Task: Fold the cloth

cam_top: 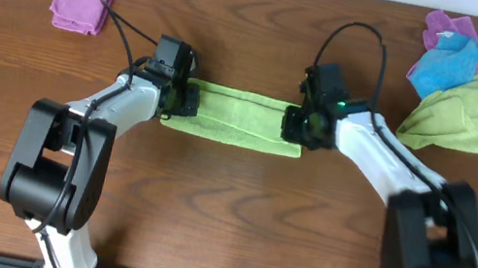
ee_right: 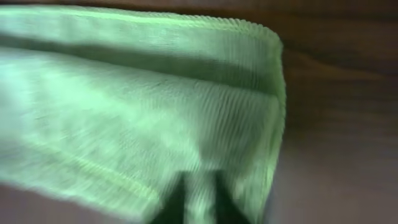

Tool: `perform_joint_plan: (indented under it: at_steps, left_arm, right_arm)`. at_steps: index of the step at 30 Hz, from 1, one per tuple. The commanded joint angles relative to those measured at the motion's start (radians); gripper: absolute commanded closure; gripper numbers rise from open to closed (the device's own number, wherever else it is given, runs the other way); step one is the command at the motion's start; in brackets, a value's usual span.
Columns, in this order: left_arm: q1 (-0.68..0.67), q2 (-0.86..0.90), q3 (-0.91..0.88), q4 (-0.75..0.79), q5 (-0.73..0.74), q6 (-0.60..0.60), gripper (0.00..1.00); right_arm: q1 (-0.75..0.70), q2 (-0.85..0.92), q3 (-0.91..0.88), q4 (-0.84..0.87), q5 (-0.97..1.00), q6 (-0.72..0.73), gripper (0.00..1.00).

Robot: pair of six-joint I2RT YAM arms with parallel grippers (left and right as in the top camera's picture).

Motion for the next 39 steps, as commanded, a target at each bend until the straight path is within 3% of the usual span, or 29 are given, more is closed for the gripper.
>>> perform_joint_plan:
  at_steps: [1, 2, 3, 7, 11, 14, 17, 28, 30, 32, 37, 39]
  left_arm:
    - [0.000, 0.047, -0.007, -0.081, -0.030, -0.016, 0.94]
    - [0.001, 0.047, -0.007, -0.103, -0.030, -0.016, 0.94]
    - [0.001, 0.047, -0.007, -0.115, -0.031, -0.016, 0.94]
    - [0.001, 0.047, -0.007, -0.126, -0.031, -0.016, 0.94]
    - [0.001, 0.047, -0.007, -0.122, -0.029, -0.016, 0.94]
    - [0.001, 0.047, -0.007, -0.117, -0.029, -0.016, 0.94]
    - [0.000, 0.047, -0.007, -0.114, -0.028, -0.016, 0.94]
    - [0.001, 0.047, -0.007, -0.110, -0.028, -0.016, 0.94]
    - [0.001, 0.047, -0.007, -0.110, -0.028, -0.016, 0.94]
    - [0.001, 0.047, -0.007, -0.111, -0.024, -0.016, 0.94]
    - [0.001, 0.042, -0.002, -0.111, 0.016, -0.016, 0.94]
    - [0.005, 0.006, 0.015, -0.116, 0.081, -0.016, 0.94]
  right_arm:
    - [-0.050, -0.140, 0.001, -0.030, 0.016, -0.018, 0.40]
    - [-0.081, -0.172, 0.001, -0.049, 0.015, -0.018, 0.28]
    - [-0.114, -0.190, 0.001, -0.067, 0.008, -0.025, 0.24]
    - [-0.272, -0.191, -0.026, -0.100, -0.233, -0.164, 0.15]
    - [-0.391, -0.139, -0.132, -0.005, -0.480, -0.225, 0.06]
    - [-0.416, -0.064, -0.187, 0.084, -0.683, -0.252, 0.06]
    - [-0.382, 0.017, -0.186, 0.119, -0.706, -0.248, 0.04]
    - [-0.232, 0.182, -0.186, 0.393, -0.715, -0.019, 0.04]
    - [-0.211, 0.194, -0.184, 0.408, -0.715, -0.014, 0.08]
    - [-0.201, 0.195, -0.184, 0.414, -0.708, -0.015, 0.23]
    - [-0.212, 0.190, -0.171, 0.403, -0.707, 0.003, 0.99]
    - [-0.229, 0.178, -0.152, 0.356, -0.705, 0.002, 0.99]
